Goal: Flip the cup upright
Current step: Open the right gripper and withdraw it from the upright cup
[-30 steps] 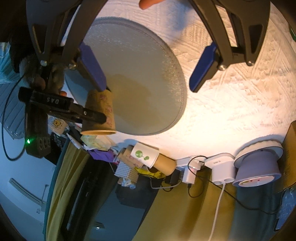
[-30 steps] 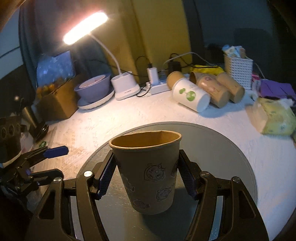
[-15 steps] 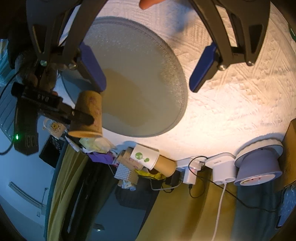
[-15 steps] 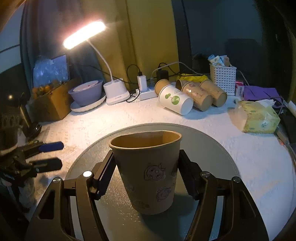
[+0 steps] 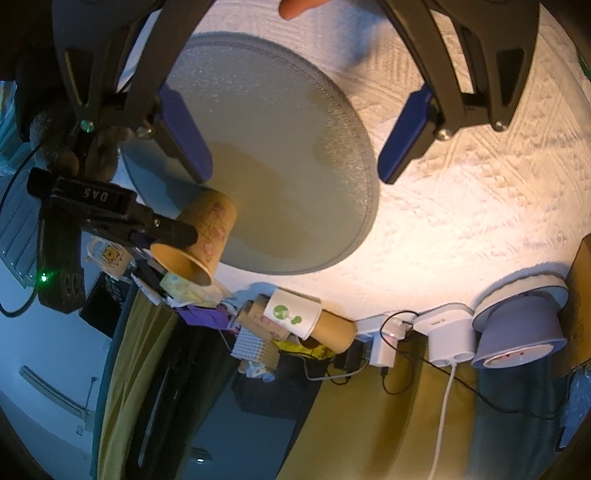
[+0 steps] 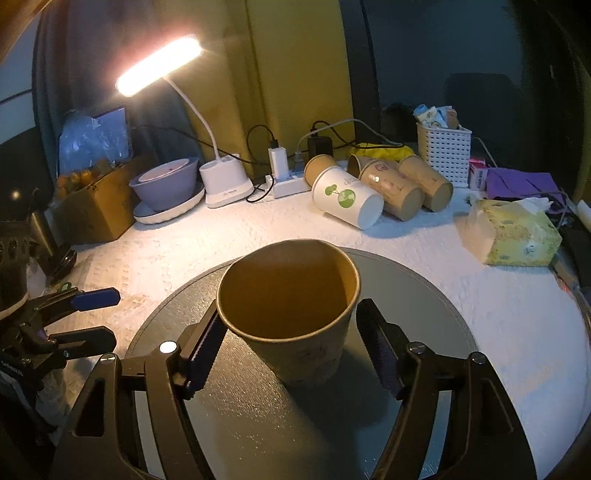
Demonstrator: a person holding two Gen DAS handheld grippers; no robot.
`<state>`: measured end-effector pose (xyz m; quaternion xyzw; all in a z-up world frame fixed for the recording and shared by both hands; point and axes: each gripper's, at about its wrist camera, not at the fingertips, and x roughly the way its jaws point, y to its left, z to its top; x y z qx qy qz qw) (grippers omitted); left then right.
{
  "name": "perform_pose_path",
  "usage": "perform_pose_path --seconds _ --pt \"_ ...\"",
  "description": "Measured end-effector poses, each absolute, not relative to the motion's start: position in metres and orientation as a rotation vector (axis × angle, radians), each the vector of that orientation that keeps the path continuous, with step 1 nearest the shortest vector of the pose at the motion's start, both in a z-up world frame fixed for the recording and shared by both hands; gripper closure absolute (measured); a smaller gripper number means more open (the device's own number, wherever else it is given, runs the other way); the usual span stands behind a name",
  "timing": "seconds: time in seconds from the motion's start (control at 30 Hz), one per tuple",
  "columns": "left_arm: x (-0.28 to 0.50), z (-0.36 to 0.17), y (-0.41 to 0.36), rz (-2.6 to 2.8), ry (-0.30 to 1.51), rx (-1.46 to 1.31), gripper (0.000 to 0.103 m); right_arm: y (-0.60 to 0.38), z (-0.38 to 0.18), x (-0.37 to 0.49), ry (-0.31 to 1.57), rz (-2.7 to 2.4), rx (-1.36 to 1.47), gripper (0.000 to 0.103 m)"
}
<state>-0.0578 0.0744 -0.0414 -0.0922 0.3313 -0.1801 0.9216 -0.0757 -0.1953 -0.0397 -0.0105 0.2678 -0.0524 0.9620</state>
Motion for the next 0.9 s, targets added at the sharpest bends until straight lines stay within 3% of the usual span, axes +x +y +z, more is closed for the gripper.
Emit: perform_pose_path --seconds 0.9 --pt "-0.118 -0.01 0.033 -0.395 0.527 -0.045 0.011 -0.158 -0.033 -0.157 0.567 -0.25 -0.049 0.028"
